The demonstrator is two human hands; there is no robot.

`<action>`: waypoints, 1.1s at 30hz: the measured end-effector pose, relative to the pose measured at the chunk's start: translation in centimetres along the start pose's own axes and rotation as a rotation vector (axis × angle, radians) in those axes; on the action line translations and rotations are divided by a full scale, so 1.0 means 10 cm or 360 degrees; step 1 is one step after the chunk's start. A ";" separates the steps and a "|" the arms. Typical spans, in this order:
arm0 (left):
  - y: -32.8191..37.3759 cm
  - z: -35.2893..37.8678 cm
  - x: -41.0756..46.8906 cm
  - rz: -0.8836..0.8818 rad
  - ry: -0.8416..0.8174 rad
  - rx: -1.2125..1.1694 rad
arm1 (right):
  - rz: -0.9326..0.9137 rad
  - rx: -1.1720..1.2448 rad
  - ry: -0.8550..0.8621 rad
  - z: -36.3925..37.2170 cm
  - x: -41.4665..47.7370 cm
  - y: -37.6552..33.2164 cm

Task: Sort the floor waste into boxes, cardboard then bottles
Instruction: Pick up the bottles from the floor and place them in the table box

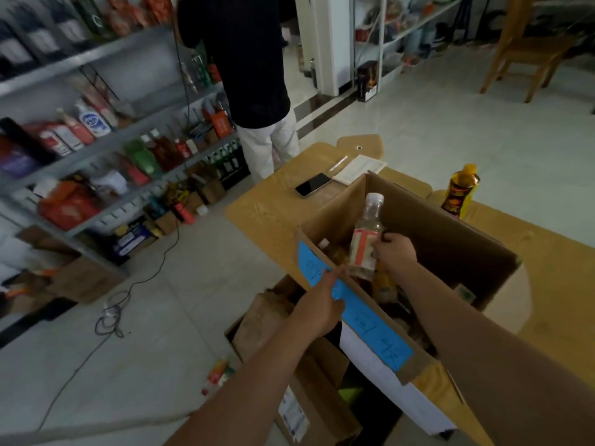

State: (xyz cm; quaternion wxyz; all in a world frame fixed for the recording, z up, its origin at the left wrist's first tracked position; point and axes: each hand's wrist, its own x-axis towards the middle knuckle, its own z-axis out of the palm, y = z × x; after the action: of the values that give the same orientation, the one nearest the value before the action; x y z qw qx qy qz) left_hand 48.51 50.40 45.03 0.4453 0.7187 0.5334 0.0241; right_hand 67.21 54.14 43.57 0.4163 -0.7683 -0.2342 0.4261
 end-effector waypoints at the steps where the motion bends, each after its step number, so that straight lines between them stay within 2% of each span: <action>1: 0.00 0.00 0.02 -0.0007 0.0010 0.0012 | -0.0019 -0.0067 0.0016 0.00 0.03 0.03; 9: -0.02 0.04 0.05 -0.0015 0.0038 0.0004 | -0.0162 -0.0402 -0.0090 0.06 0.03 0.06; 15: -0.02 -0.01 0.00 -0.0017 0.0031 -0.0094 | -0.0251 -0.0424 -0.0106 0.11 -0.16 0.10; 21: -0.09 -0.18 -0.29 0.0008 0.0125 -0.0243 | -0.0344 -0.0427 0.0015 0.12 -0.50 -0.03; 25: -0.43 -0.32 -0.58 -0.0040 0.0215 -0.0349 | -0.0482 -0.0447 0.0101 0.27 -0.87 -0.17; 29: -0.97 -0.55 -0.81 -0.0146 0.0342 -0.0375 | -0.0625 -0.0504 0.0015 0.58 -1.17 -0.28; 33: -1.41 -0.94 -1.18 -0.0139 0.0417 -0.0433 | -0.0750 -0.0492 -0.0085 1.11 -1.54 -0.32</action>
State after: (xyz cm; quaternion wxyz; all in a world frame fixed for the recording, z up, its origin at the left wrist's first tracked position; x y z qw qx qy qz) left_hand 28.13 47.34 46.44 0.4657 0.6188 0.6093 0.1701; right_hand 49.65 49.76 50.14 0.3756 -0.7355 -0.4794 0.2969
